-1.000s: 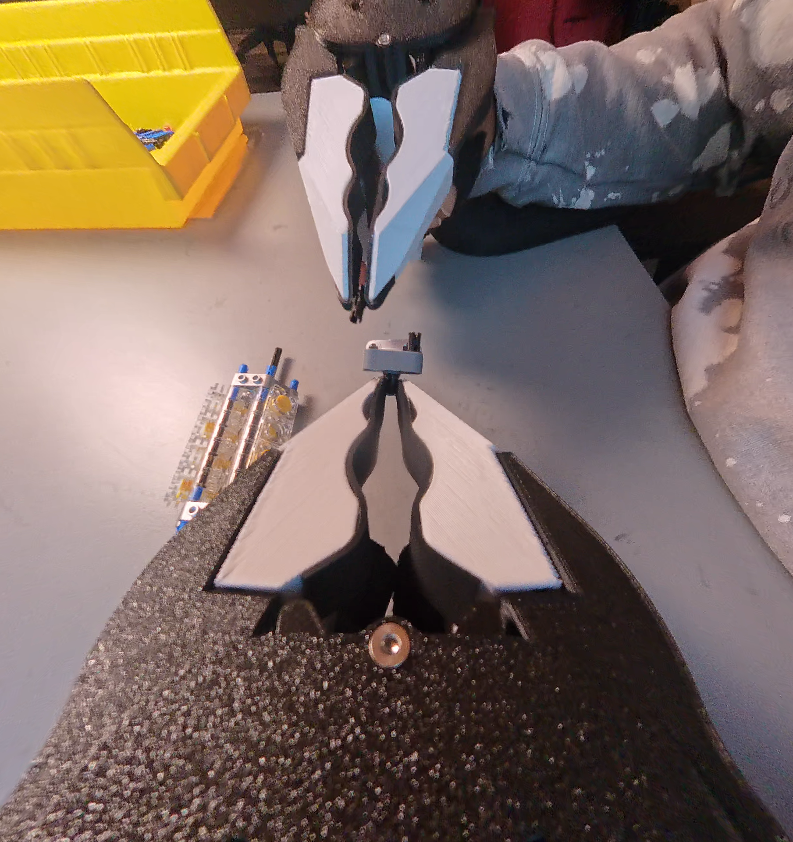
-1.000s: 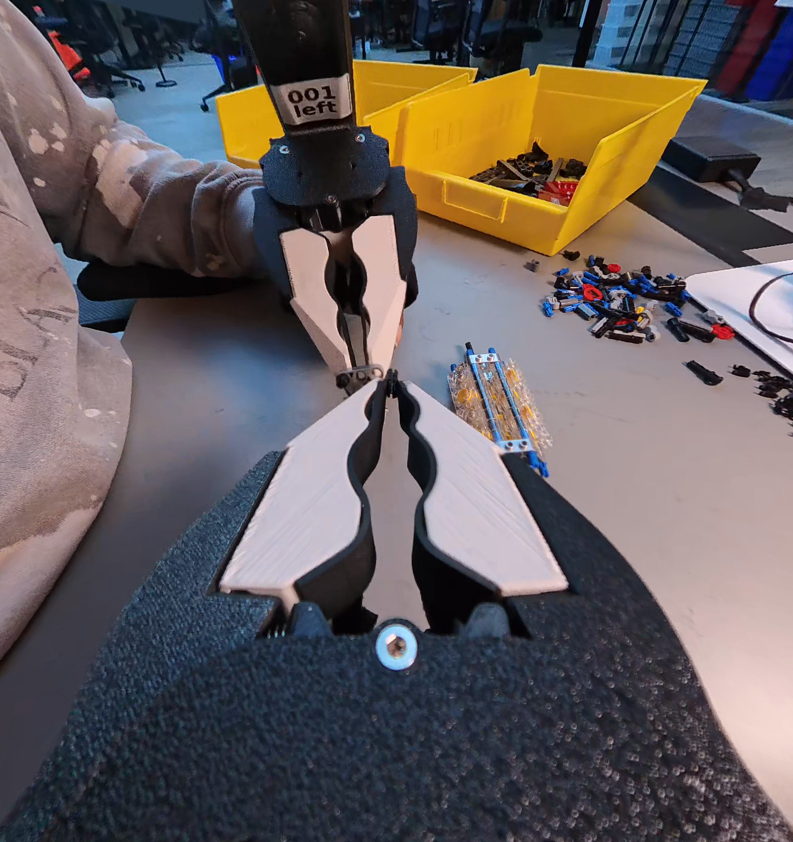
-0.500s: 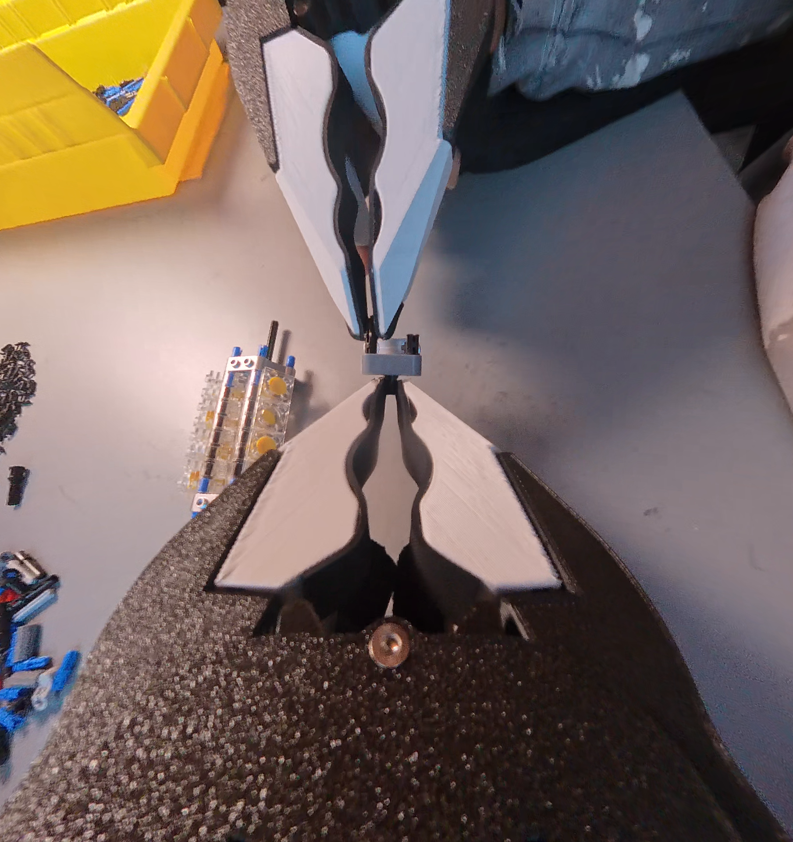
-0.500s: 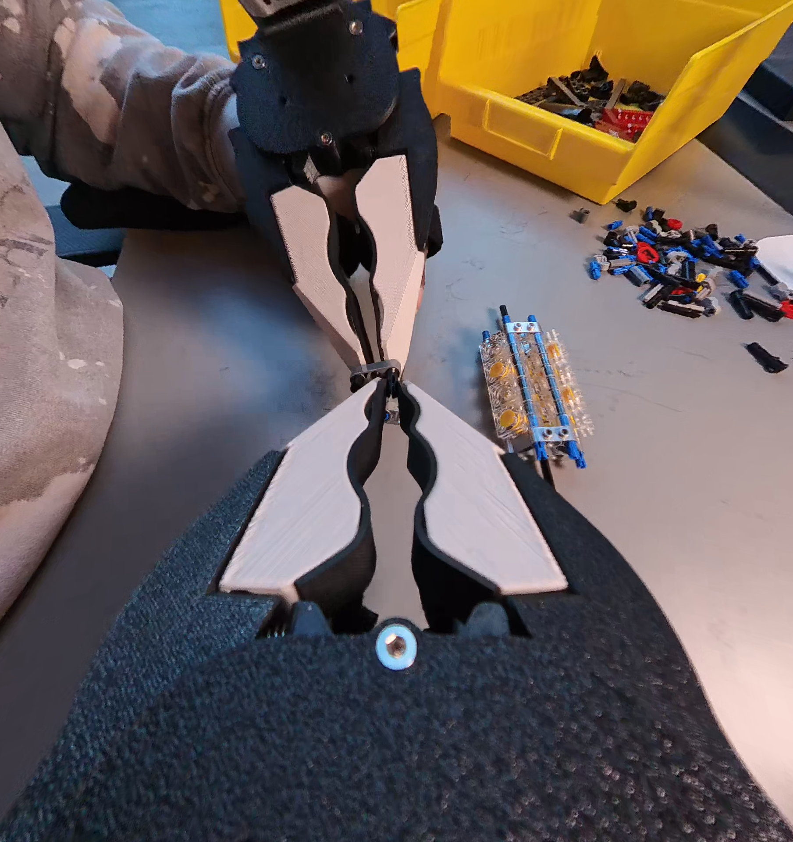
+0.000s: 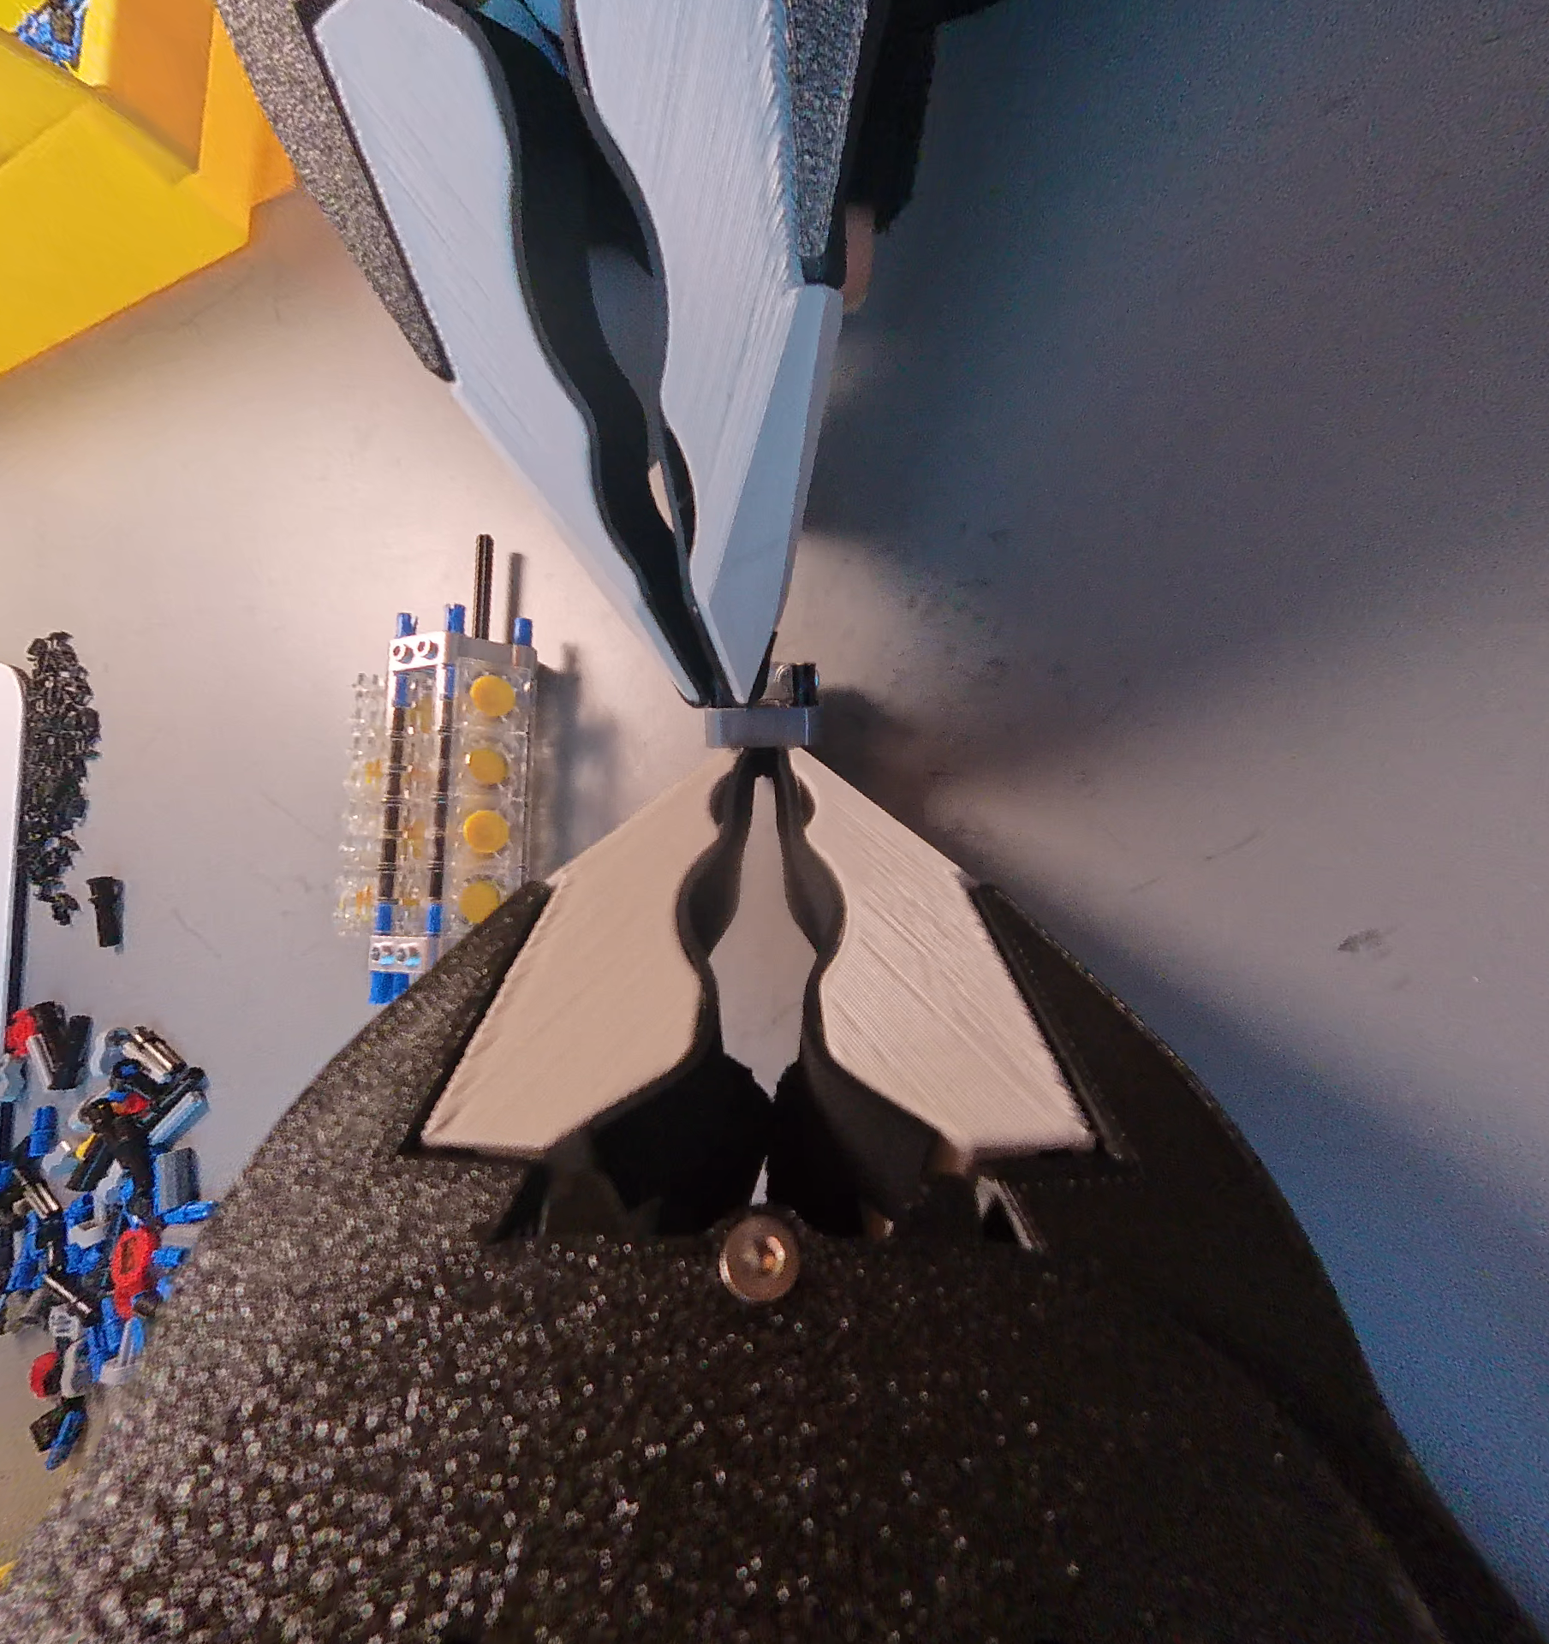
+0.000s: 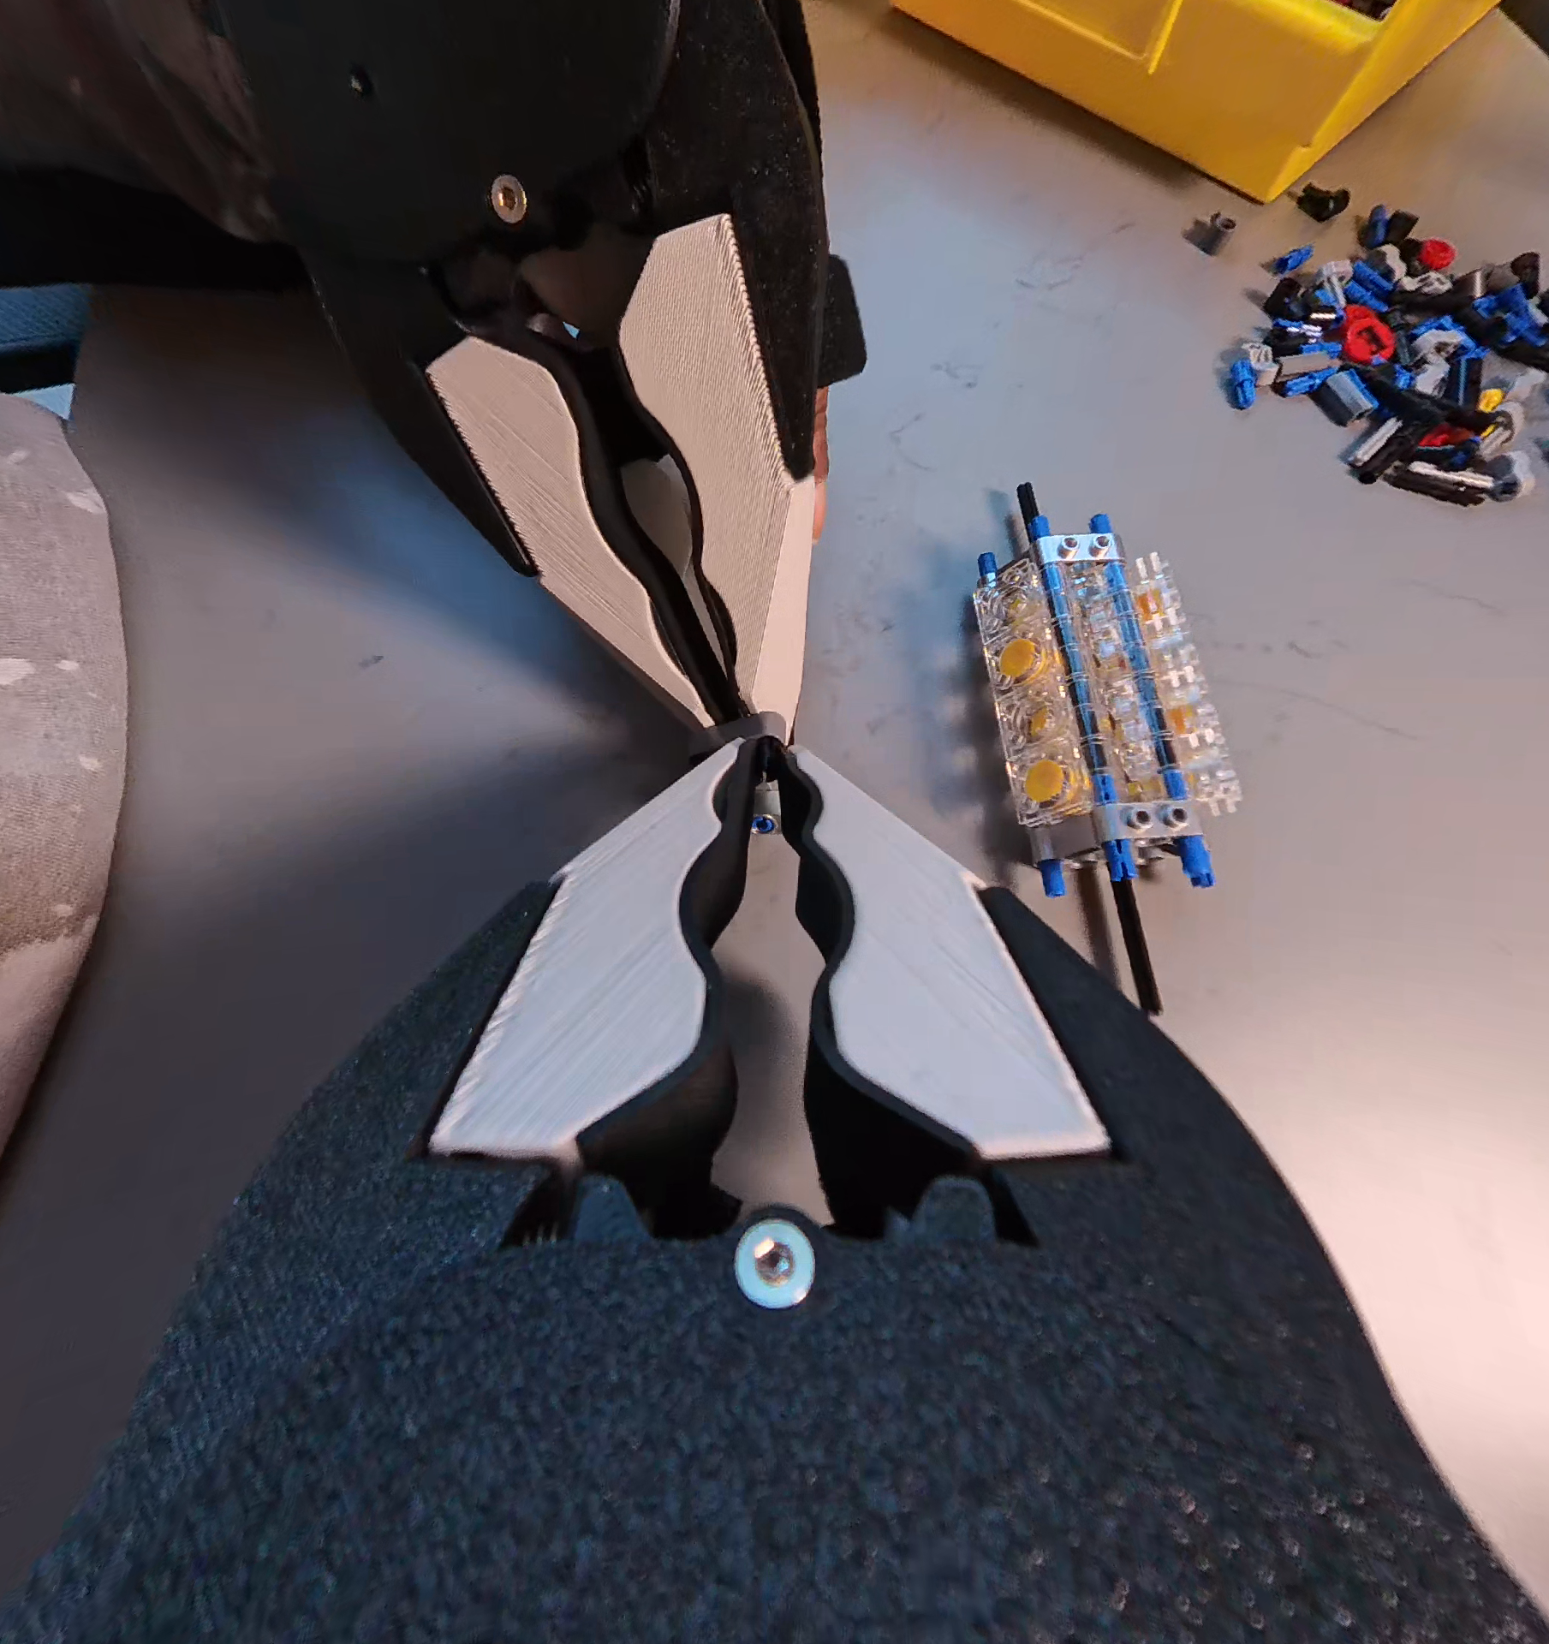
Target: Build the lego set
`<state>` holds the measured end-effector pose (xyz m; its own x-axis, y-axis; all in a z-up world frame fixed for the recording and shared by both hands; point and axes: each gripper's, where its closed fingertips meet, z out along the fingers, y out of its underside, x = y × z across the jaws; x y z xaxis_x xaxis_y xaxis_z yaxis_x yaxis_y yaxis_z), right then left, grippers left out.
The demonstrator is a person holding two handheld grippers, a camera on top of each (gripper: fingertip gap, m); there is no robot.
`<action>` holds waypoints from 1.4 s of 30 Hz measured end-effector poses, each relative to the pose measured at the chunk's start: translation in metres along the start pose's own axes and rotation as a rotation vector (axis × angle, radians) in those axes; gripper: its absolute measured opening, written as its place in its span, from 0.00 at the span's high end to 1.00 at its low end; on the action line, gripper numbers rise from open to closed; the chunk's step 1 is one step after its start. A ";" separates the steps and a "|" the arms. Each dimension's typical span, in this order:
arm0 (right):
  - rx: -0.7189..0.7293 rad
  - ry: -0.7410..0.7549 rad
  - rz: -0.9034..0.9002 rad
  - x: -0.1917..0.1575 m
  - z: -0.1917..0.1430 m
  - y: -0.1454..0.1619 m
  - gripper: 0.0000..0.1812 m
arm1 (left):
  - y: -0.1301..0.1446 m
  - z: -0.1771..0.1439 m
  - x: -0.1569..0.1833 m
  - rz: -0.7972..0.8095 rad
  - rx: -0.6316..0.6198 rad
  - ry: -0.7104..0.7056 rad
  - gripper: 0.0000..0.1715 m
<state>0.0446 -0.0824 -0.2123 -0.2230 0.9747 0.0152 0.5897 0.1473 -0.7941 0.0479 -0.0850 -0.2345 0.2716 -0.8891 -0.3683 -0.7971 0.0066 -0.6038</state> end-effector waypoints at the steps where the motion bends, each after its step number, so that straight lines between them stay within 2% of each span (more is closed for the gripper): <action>1: 0.000 -0.005 0.008 0.000 0.001 0.000 0.99 | 0.000 0.000 0.000 -0.002 0.005 0.000 1.00; 4: 0.022 -0.006 0.031 0.002 -0.001 -0.003 0.99 | -0.001 -0.002 -0.004 -0.068 0.030 0.010 0.99; 6: 0.062 0.036 0.044 0.011 -0.004 -0.009 0.98 | -0.005 -0.004 -0.013 -0.199 0.080 0.035 0.99; 8: 0.139 0.113 0.048 0.024 -0.013 -0.021 0.96 | -0.014 -0.011 -0.023 -0.362 0.182 0.077 0.99; 11: 0.250 0.134 0.034 0.022 -0.025 -0.039 0.81 | -0.014 -0.016 -0.036 -0.540 0.265 0.113 0.99; 14: 0.217 0.218 -0.058 0.022 -0.018 -0.039 0.71 | -0.022 -0.022 -0.040 -0.674 0.355 0.177 0.99; 19: 0.121 0.383 -0.249 0.029 -0.007 -0.036 0.79 | -0.028 -0.027 -0.037 -0.773 0.402 0.241 0.99; 22: 0.115 0.381 -0.271 0.025 -0.005 -0.036 0.81 | -0.027 -0.028 -0.034 -0.789 0.396 0.256 0.99; 25: 0.041 0.415 -0.373 0.023 0.000 -0.030 0.82 | -0.022 -0.025 -0.027 -0.776 0.355 0.268 1.00; 30: 0.042 0.401 -0.371 0.021 0.003 -0.030 0.83 | -0.022 -0.026 -0.026 -0.784 0.364 0.289 1.00; 32: 0.102 0.394 -0.293 0.023 0.002 -0.035 0.81 | -0.029 -0.032 -0.030 -0.792 0.429 0.309 0.98; 34: 0.236 0.337 -0.153 0.024 -0.006 -0.048 0.76 | -0.036 -0.039 -0.041 -0.777 0.483 0.275 0.99; 37: 0.391 0.235 0.034 0.030 -0.028 -0.062 0.74 | -0.040 -0.052 -0.047 -0.632 0.510 0.180 0.99; 40: 0.426 0.081 0.234 0.031 -0.036 -0.056 0.75 | -0.035 -0.053 -0.045 -0.518 0.476 0.090 0.99; 42: 0.433 -0.014 0.299 0.024 -0.035 -0.056 0.78 | -0.034 -0.050 -0.041 -0.460 0.446 0.066 0.99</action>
<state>0.0335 -0.0615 -0.1466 -0.1063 0.9608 -0.2560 0.2547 -0.2225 -0.9411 0.0370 -0.0711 -0.1636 0.4875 -0.8725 0.0342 -0.3018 -0.2052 -0.9310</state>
